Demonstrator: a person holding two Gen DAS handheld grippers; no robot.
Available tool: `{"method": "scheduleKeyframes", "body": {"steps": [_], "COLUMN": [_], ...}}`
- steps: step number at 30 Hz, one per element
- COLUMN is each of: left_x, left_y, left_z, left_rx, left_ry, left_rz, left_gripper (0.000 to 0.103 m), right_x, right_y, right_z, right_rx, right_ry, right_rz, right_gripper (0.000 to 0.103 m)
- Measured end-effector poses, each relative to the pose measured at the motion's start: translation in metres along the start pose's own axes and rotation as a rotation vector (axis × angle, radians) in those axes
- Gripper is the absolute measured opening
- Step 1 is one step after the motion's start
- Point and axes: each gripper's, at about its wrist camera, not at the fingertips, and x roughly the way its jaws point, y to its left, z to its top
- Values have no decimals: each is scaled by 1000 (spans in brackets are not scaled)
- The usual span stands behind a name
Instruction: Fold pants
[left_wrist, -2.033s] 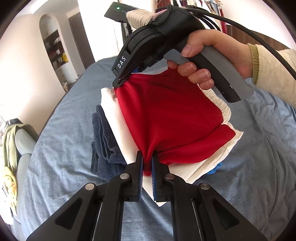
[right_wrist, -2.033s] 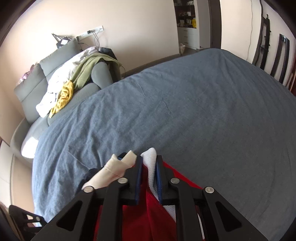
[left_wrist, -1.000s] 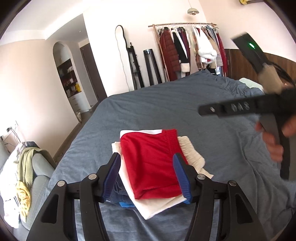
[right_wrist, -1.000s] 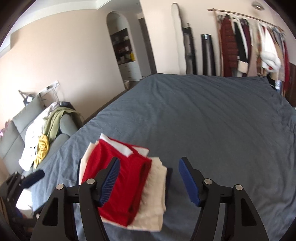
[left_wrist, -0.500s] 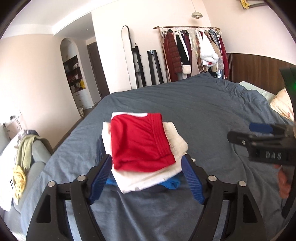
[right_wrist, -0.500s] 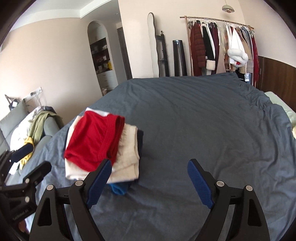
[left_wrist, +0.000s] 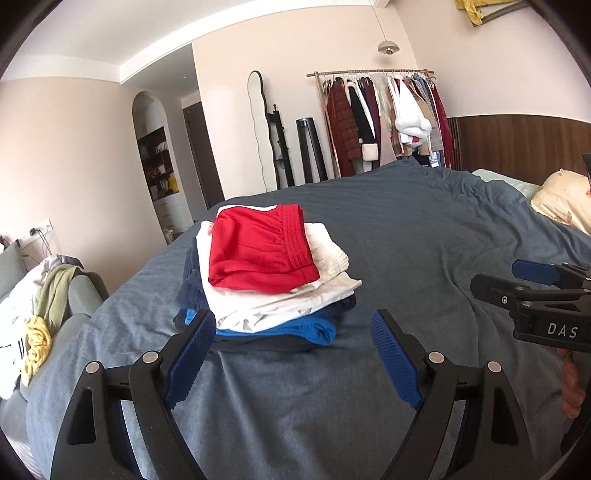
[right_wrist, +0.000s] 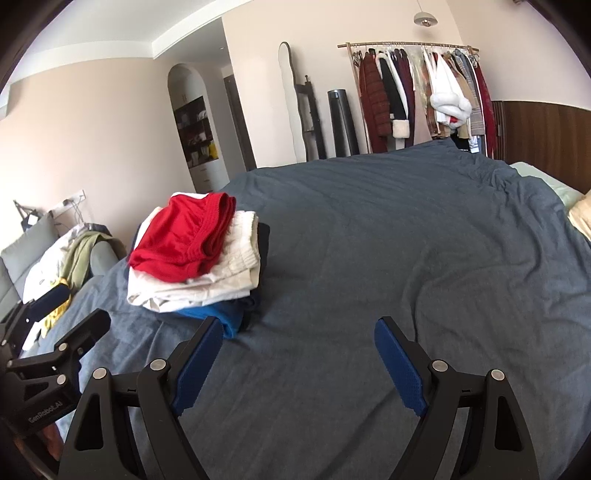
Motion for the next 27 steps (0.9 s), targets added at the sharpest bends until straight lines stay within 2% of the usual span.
{"method": "scheduleKeyframes", "body": {"steps": [8, 13, 20, 27], "left_x": [-61, -85, -120, -140], "left_y": [4, 4, 10, 11], "left_z": [-5, -5, -13, -20], "left_rx": [-13, -2, -54, -73], "left_ry": [-65, -69, -96, -83], "left_rz": [-19, -15, -23, -34], "left_gripper": [88, 88, 90, 91], "right_x": [-60, -93, -130, -160], "right_y": [12, 22, 31, 36], "right_z": [-23, -32, -45, -56], "right_rx": [-19, -27, -43, -53], "right_ry": [-67, -93, -108, -127], "right_rz": [-17, -49, -71, -85], "right_gripper": [85, 85, 85, 85]}}
